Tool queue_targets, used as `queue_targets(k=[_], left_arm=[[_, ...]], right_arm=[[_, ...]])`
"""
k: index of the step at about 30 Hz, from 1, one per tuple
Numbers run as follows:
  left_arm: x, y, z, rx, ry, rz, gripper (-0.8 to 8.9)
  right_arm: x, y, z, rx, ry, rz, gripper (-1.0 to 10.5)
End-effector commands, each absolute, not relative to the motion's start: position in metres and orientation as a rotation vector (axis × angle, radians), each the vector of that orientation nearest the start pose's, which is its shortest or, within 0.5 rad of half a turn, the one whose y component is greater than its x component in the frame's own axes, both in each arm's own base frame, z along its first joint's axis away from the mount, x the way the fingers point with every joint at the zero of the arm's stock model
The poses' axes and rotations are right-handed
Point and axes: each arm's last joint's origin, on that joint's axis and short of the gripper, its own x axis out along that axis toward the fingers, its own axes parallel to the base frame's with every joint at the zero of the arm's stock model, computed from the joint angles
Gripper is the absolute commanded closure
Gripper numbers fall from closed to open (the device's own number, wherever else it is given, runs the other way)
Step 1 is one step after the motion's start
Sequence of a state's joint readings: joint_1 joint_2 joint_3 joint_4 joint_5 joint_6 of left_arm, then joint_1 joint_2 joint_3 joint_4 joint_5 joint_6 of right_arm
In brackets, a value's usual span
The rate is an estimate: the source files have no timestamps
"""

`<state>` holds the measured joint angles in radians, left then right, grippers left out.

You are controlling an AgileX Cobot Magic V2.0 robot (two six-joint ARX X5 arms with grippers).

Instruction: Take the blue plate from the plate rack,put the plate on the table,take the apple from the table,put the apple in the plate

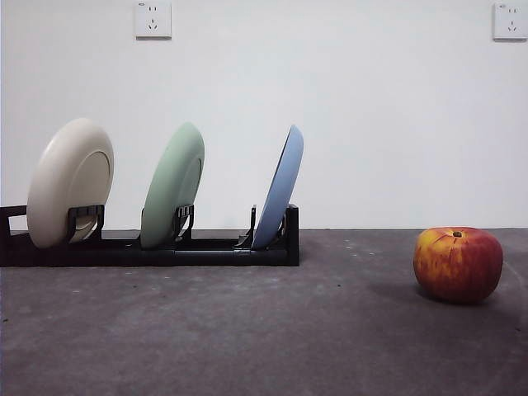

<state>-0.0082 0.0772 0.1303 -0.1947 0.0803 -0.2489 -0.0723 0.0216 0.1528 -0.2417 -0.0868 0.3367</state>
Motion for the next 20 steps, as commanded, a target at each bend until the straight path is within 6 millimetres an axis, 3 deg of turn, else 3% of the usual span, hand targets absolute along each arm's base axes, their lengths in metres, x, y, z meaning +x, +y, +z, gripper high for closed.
queue_targets(k=[1, 9, 20], left_arm=[[0.096, -0.003, 0.199, -0.305, 0.158, -0.071, 8.19], [0.12, -0.004, 0.26, -0.331, 0.263, -0.089, 8.19], [0.19, -0.014, 0.333, -0.402, 0.456, -0.387, 8.19]], right_arm=[[0.083, -0.003, 0.208, 0.404, 0.121, -0.006, 9.6], [0.081, -0.003, 0.258, 0.413, 0.318, -0.045, 9.6], [0.11, -0.005, 0.31, 0.424, 0.528, -0.086, 9.5]])
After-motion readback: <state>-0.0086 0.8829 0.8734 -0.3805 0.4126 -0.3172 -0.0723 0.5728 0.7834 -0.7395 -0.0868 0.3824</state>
